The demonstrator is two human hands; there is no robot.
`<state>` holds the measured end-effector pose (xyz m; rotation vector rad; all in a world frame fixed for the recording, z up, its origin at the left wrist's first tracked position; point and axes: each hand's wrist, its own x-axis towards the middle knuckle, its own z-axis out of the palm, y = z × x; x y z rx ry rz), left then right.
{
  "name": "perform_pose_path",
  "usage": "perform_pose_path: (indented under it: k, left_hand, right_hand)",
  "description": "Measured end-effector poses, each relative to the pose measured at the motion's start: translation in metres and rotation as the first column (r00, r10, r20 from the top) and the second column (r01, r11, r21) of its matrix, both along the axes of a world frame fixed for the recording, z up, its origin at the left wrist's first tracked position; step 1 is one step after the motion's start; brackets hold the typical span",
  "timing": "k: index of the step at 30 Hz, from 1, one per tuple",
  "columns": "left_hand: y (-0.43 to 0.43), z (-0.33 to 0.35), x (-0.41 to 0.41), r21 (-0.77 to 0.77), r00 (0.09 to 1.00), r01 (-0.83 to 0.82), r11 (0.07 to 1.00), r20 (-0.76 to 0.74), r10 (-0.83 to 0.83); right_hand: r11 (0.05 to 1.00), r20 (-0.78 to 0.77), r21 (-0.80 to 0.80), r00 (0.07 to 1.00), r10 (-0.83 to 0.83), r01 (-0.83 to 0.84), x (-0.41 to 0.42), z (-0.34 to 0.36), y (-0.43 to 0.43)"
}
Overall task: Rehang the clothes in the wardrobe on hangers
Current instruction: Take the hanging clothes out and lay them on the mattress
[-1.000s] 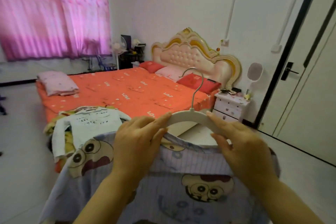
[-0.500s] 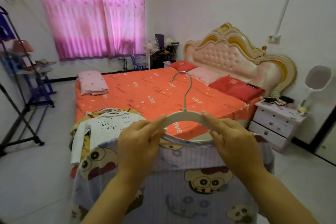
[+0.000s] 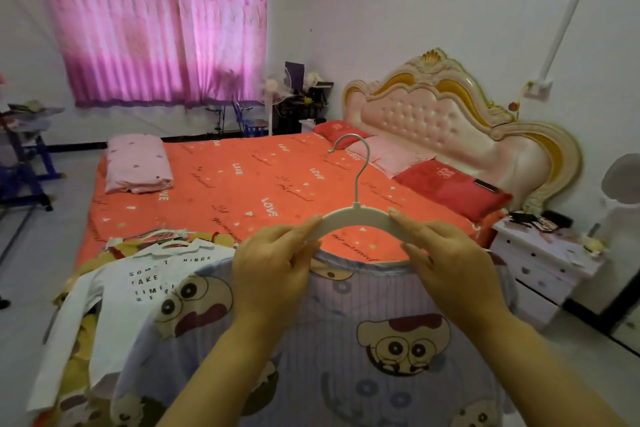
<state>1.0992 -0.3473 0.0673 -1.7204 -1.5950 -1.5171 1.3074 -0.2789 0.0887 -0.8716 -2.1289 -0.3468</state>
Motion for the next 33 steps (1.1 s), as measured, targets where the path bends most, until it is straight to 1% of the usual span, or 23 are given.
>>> perform_pose_path:
  k: [4,8,14,16,18,21,26,30,33]
  left_hand:
    - [0.071,0.0,-0.016,-0.009,1.0,0.004,1.0,0.017,-0.004]
    - [0.136,-0.009,-0.025,-0.032,0.999,0.001,0.999,0.035,0.0]
    - [0.24,-0.022,-0.033,-0.049,0.995,-0.087,0.995,0.043,0.089]
    - [0.276,-0.019,-0.034,-0.064,0.992,-0.115,0.991,0.05,0.118]
    - [0.311,-0.015,-0.034,-0.093,0.988,-0.132,0.987,0.062,0.138]
    - [0.355,-0.01,-0.039,-0.1,0.982,-0.17,0.98,0.068,0.177]
    - [0.411,-0.008,-0.06,-0.106,0.971,-0.186,0.977,0.133,0.199]
    - [0.457,-0.011,-0.082,-0.109,0.967,-0.204,0.973,0.13,0.218]
    - [0.491,-0.021,-0.104,-0.103,0.968,-0.213,0.972,0.116,0.224]
  right_hand:
    - [1.0,0.01,0.003,1.0,-0.027,0.027,-0.015,0.002,0.069]
    - [1.0,0.033,-0.024,0.999,-0.013,0.014,-0.025,-0.005,0.137]
    - [0.995,0.038,-0.005,0.994,0.098,-0.098,-0.039,-0.021,0.26]
    - [0.993,0.035,0.008,0.993,0.114,-0.115,-0.043,-0.019,0.303]
    - [0.991,0.02,-0.019,0.991,0.133,-0.133,-0.047,-0.016,0.345]
    - [0.979,0.019,-0.009,0.979,0.203,-0.203,-0.058,-0.01,0.401]
    - [0.959,0.038,0.04,0.96,0.279,-0.28,-0.081,-0.002,0.472]
    - [0.955,0.038,0.026,0.955,0.293,-0.294,-0.106,-0.002,0.518]
    - [0.962,0.063,0.0,0.96,0.272,-0.272,-0.127,-0.009,0.549]
